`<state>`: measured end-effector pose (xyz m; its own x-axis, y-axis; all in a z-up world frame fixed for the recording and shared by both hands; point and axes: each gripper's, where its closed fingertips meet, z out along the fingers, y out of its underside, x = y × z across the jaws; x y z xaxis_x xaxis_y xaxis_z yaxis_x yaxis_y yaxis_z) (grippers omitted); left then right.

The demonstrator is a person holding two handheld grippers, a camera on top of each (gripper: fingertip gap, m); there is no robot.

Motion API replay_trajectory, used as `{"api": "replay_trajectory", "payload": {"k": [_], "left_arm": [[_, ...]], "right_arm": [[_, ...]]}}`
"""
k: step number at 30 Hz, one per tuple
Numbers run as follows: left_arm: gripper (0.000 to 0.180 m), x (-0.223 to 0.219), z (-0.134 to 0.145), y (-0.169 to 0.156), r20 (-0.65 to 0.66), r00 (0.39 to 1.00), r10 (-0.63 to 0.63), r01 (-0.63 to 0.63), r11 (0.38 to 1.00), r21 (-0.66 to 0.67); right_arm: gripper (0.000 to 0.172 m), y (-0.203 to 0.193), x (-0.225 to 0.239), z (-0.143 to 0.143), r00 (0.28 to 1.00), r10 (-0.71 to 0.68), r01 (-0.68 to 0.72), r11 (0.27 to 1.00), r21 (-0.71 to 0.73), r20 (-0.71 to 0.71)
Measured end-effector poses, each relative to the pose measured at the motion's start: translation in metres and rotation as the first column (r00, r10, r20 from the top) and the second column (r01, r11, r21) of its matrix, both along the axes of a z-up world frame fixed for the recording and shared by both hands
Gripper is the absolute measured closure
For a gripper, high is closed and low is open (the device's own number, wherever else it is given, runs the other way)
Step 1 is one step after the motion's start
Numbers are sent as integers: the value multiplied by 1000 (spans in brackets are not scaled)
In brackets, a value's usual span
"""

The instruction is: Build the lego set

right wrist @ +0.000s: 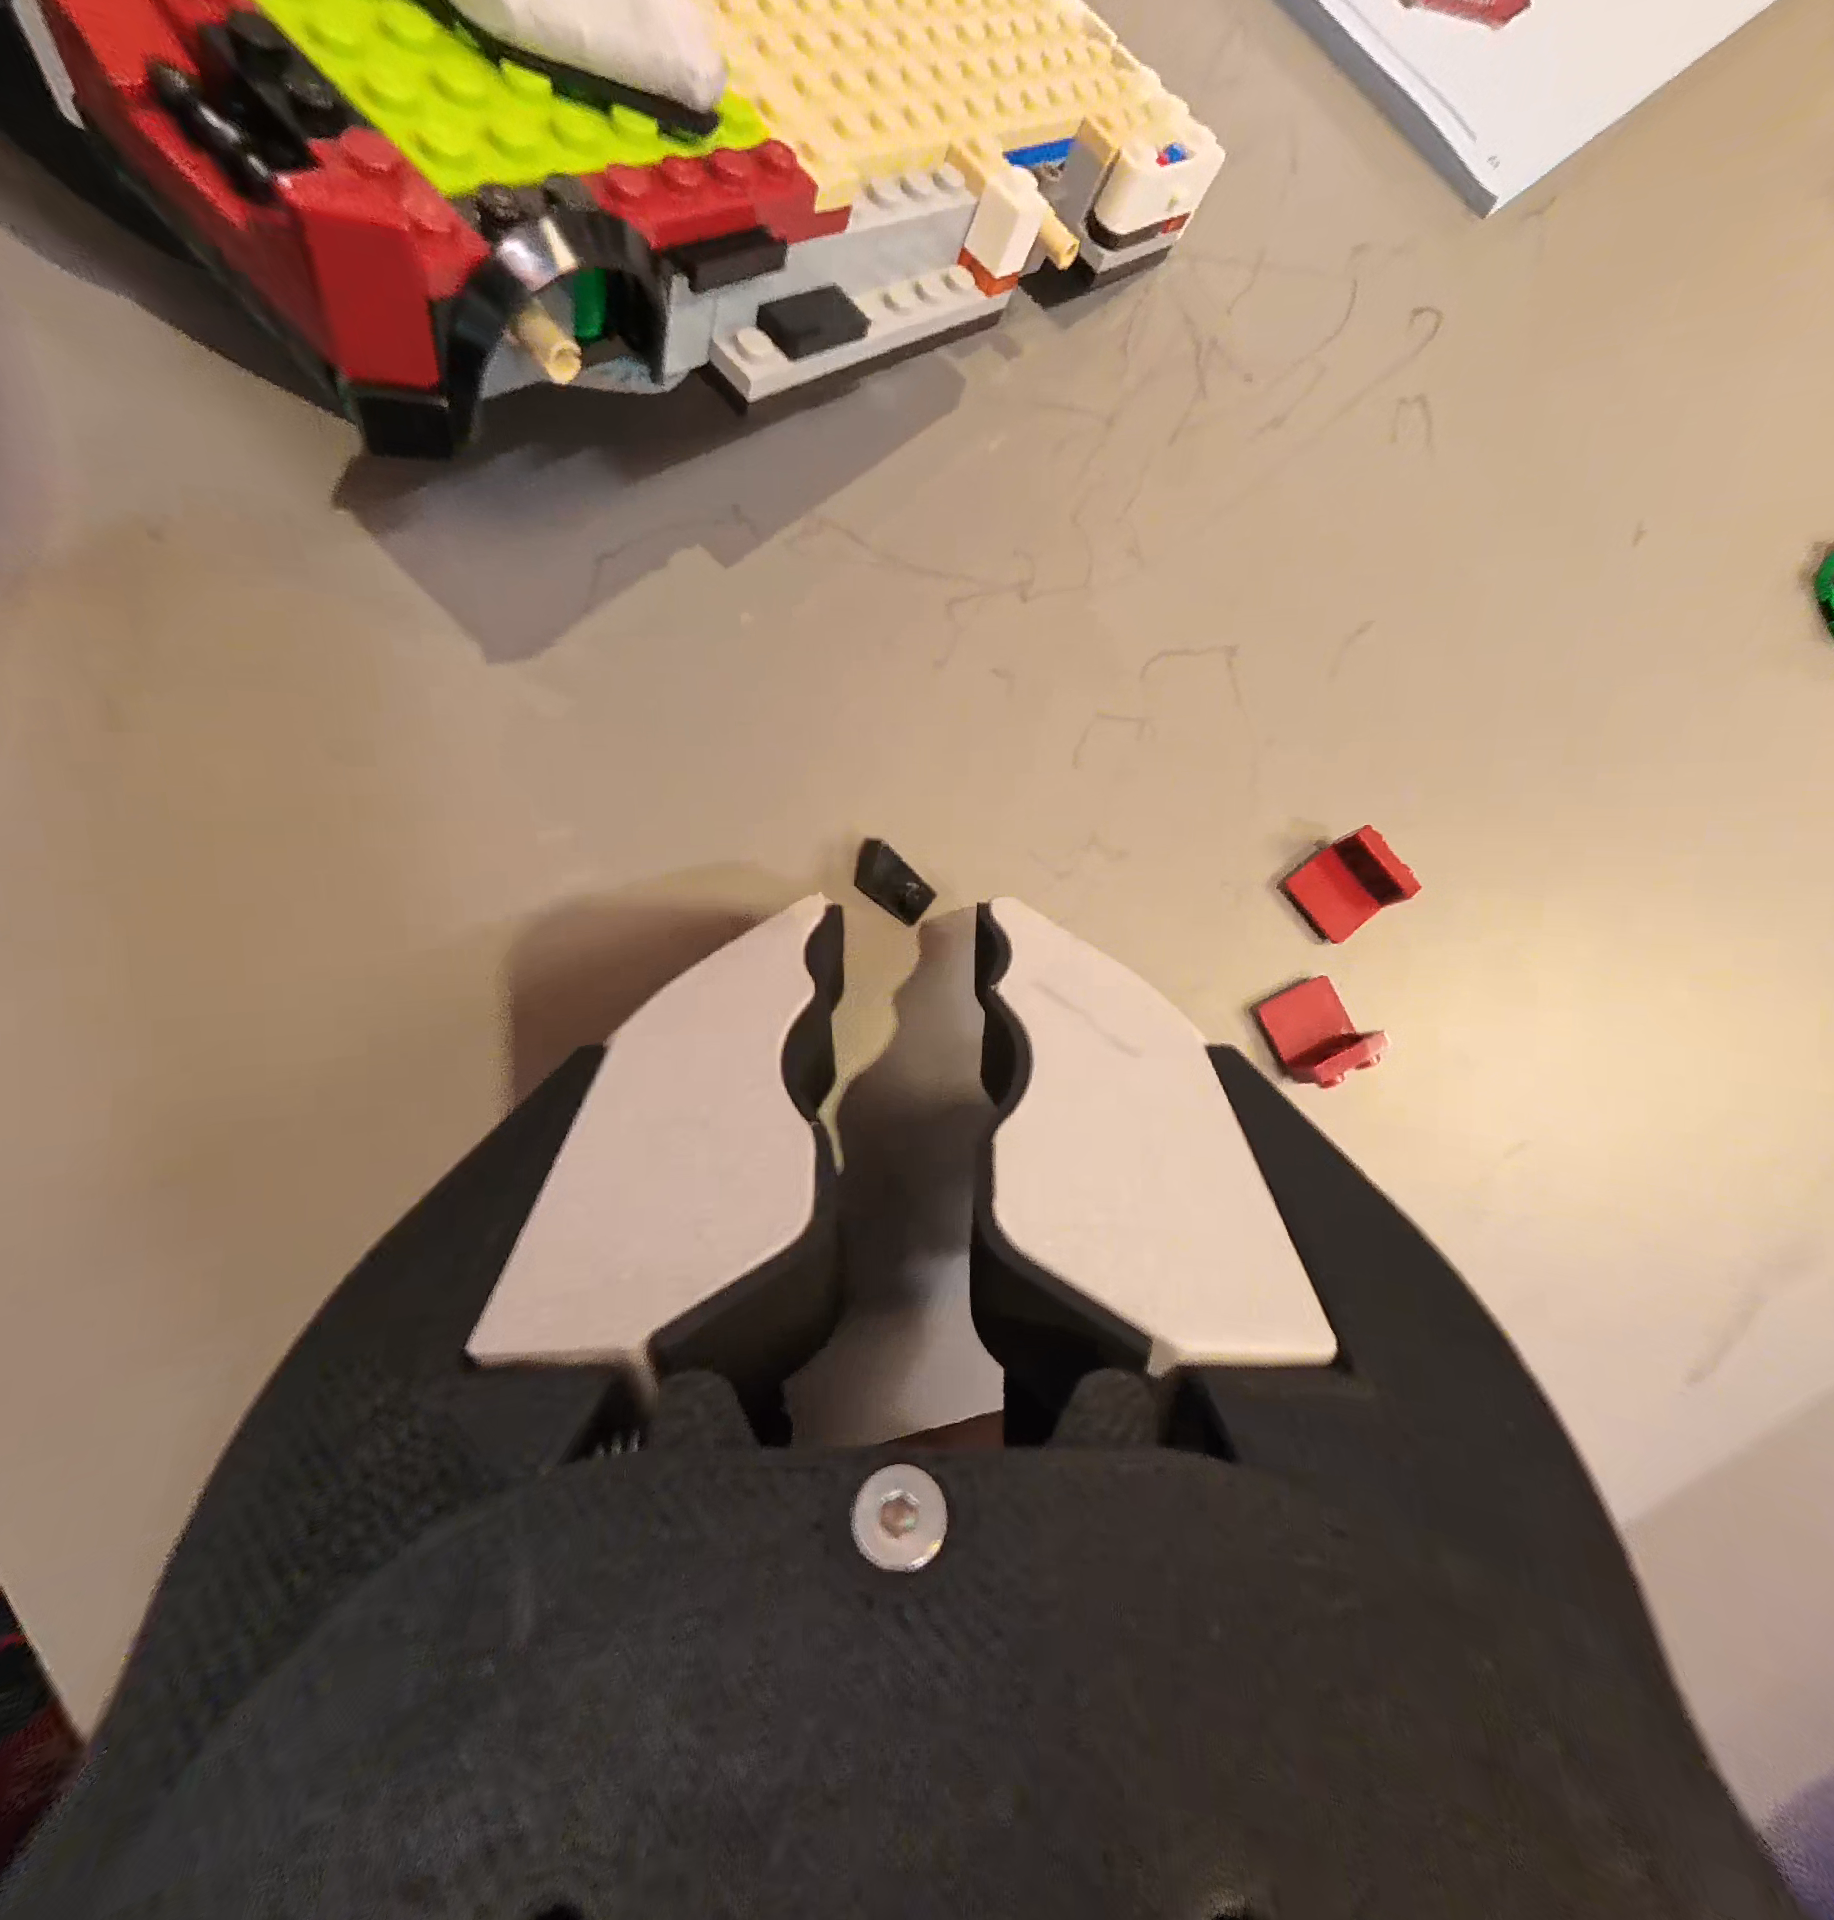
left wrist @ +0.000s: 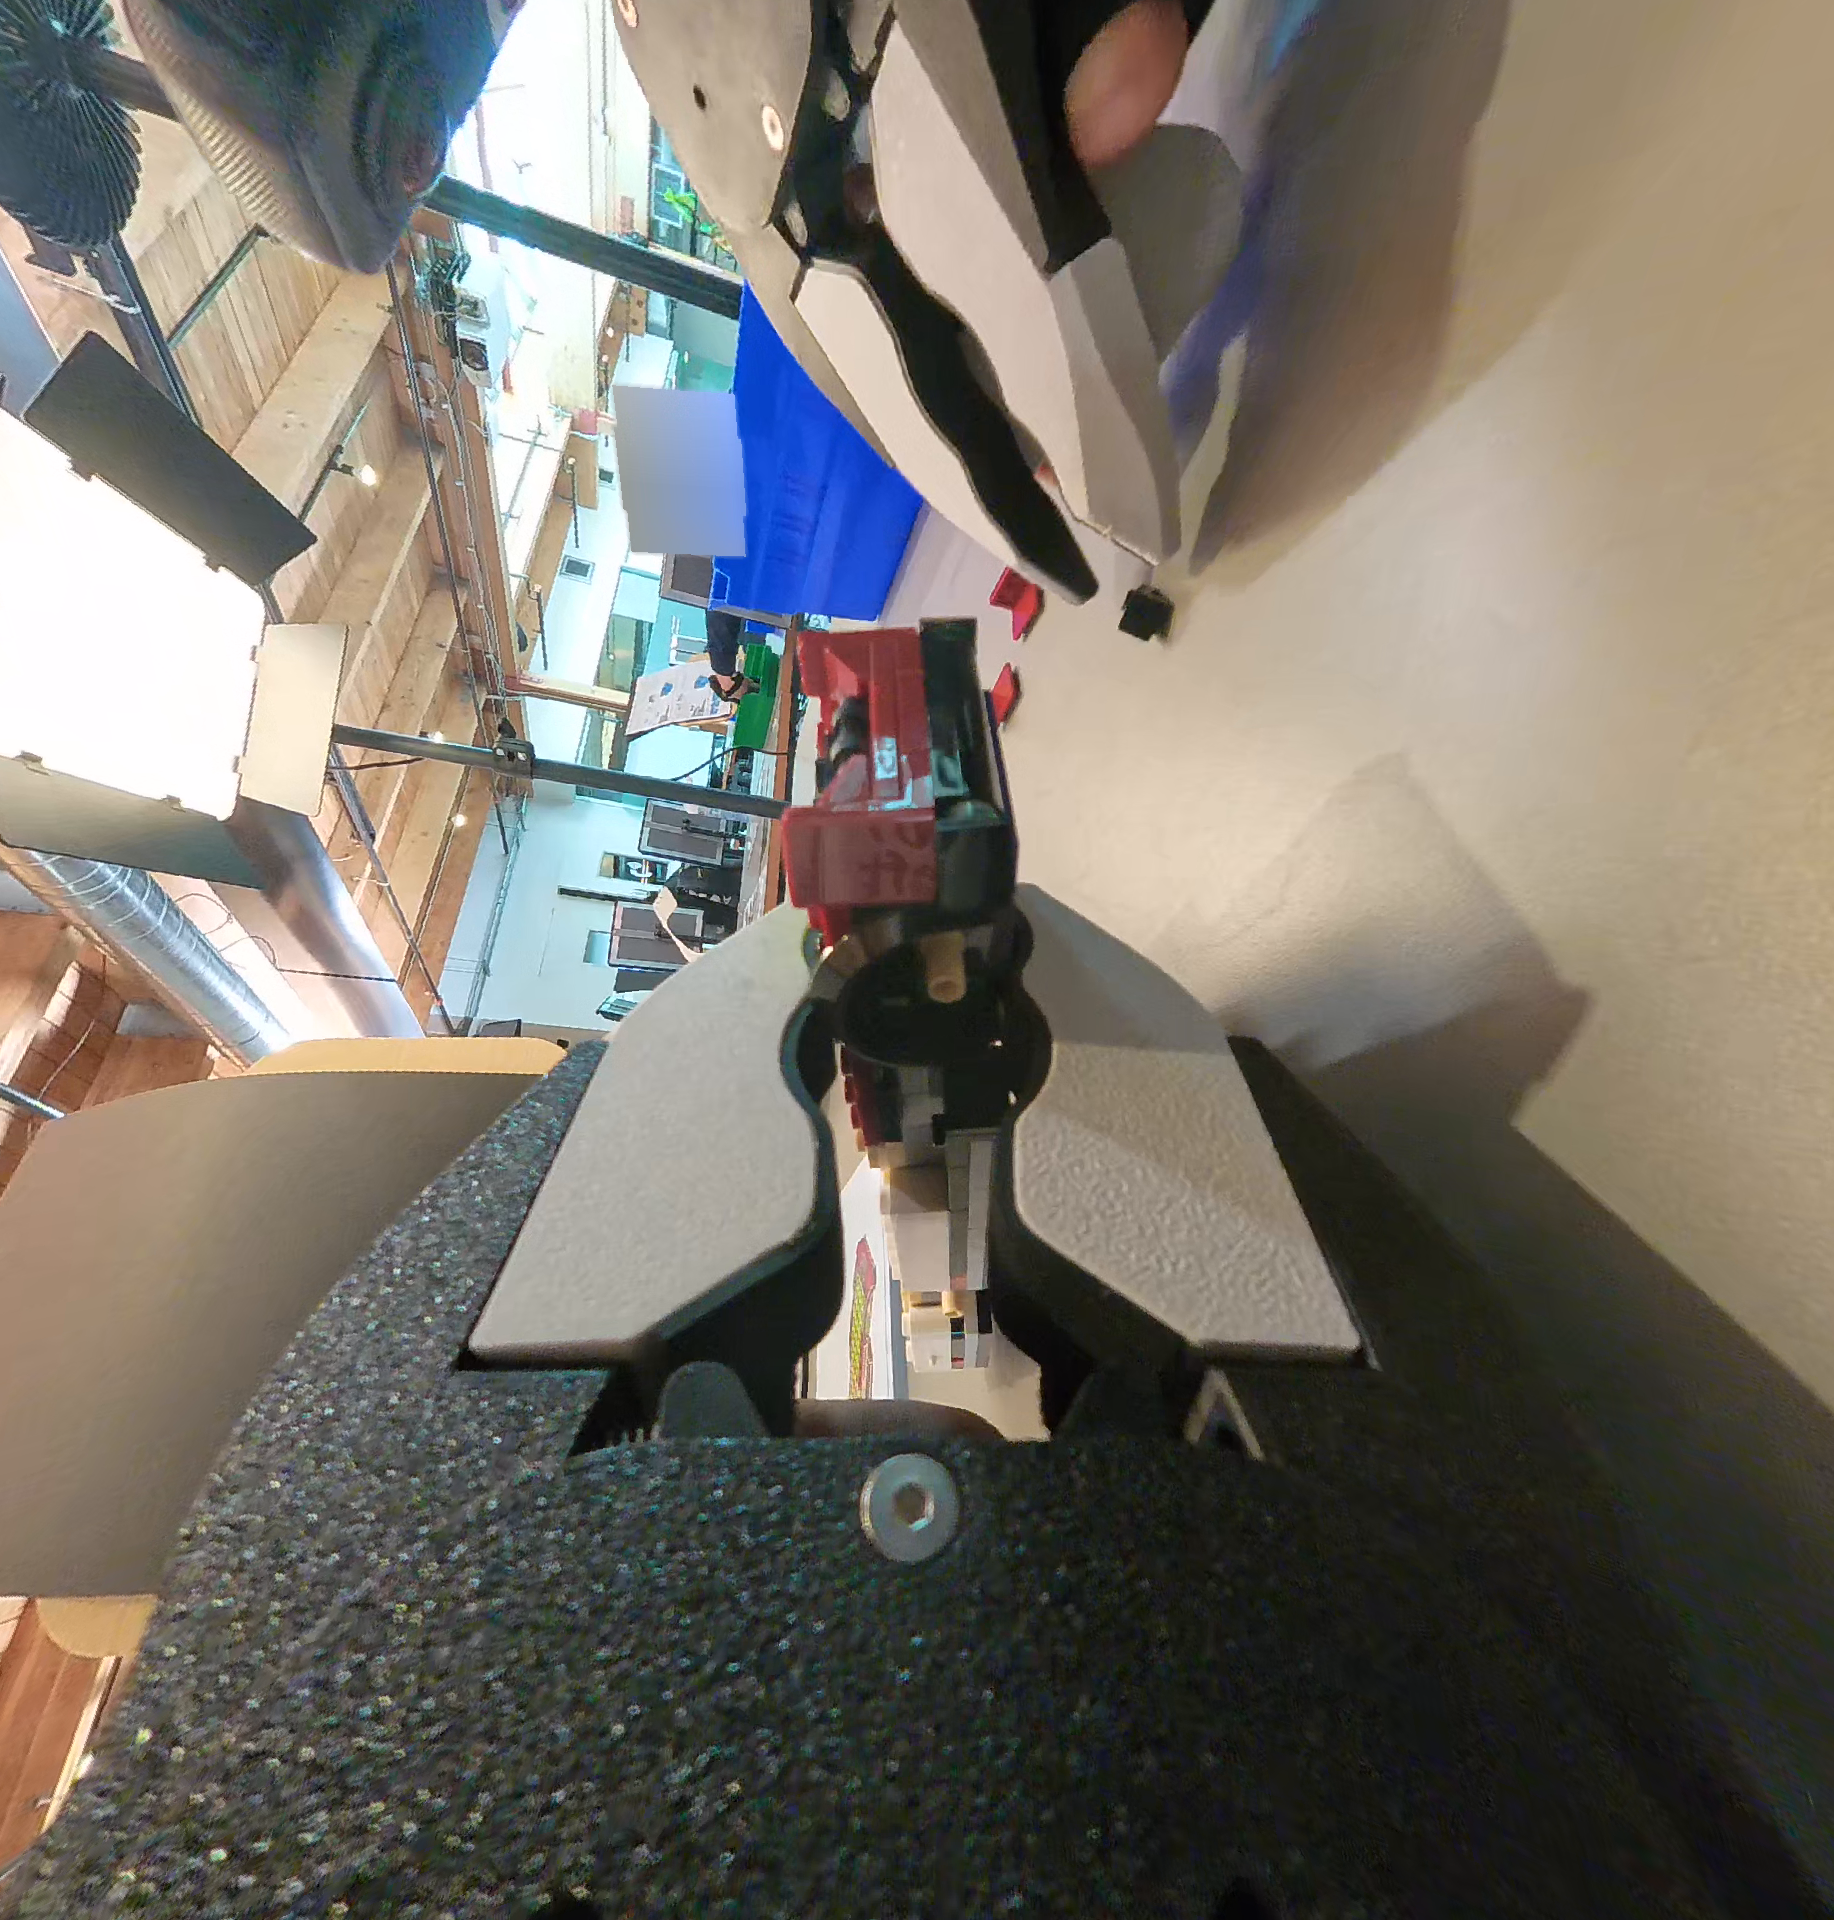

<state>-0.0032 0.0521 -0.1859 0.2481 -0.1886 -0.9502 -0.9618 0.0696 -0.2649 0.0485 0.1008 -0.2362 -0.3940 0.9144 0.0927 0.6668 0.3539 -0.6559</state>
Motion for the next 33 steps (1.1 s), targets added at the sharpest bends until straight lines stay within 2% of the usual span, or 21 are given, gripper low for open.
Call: {"api": "replay_trajectory", "payload": {"k": [8,14,17,20,26,29,33], "left_arm": [[152,0,1,-1,0,1000,-1,1,1000,0],[152,0,2,-6,4,1000,-2,2,1000,14],[152,-1,3,-6,2,1000,0,0,1000,11],[152,-1,3,-7,5,1000,-3,3,1000,11],[152,0,3,-4,2,1000,-3,3,1000,11],[152,-1,1,-3,0,1000,-4,4,1000,6],[152,0,1,-2,-1,1000,-7,7,1000,4]], "right_arm": [[159,3,-5,-4,1000,7,-7,998,57,8],[166,12,-14,-4,995,96,-89,980,178,-30],[164,10,-10,-2,995,97,-93,987,128,-26],[148,6,-9,-1,999,44,-44,999,29,-11],[139,-6,-12,-5,999,23,-22,999,-49,27],[140,-5,-16,-5,999,25,-24,999,-34,26],[155,-4,-16,-5,998,46,-46,999,-13,35]]}}
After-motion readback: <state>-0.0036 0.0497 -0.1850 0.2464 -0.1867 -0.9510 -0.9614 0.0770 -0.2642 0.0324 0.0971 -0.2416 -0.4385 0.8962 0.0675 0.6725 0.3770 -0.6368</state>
